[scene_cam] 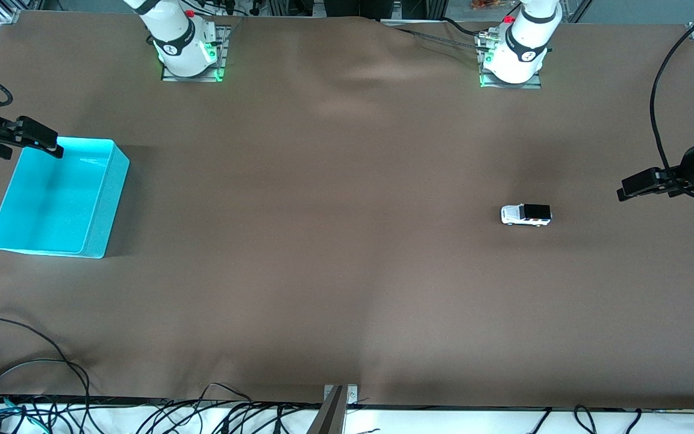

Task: Wind and store white jeep toy

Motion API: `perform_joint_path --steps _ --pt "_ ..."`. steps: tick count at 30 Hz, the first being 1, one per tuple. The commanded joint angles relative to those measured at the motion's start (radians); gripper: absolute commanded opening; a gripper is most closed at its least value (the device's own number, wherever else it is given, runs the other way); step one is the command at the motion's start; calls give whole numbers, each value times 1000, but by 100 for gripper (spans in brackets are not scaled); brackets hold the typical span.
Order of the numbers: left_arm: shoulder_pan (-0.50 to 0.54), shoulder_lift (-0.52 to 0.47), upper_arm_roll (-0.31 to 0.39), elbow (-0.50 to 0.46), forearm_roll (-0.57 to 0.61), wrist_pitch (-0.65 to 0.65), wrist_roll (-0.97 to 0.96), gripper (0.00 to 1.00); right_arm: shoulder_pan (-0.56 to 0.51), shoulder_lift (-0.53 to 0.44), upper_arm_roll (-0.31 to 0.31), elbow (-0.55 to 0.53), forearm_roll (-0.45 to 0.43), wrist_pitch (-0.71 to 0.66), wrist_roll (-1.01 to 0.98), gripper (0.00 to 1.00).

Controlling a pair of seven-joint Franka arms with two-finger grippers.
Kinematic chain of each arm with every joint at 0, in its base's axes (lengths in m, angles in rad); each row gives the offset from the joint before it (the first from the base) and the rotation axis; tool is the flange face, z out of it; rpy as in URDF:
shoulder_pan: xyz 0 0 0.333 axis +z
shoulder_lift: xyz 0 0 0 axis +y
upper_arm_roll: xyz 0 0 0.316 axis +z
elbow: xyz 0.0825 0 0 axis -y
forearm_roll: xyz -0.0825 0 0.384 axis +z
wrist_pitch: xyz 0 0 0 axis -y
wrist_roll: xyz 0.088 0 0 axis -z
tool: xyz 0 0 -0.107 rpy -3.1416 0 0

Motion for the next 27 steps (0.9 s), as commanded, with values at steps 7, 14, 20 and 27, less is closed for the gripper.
perform_joint_path --steps 7,14,20,27 --pt "-1 -10 1 1 -4 -15 18 100 -6 7 6 20 -6 -6 12 100" --pt "-3 -10 1 -1 -4 -15 15 100 -6 7 6 20 -6 -6 12 100" --pt "-4 -4 1 4 -4 -15 12 100 -6 7 6 20 -6 -5 12 100" --pt "-3 20 6 13 17 -13 7 100 -6 7 6 20 -6 -5 12 100"
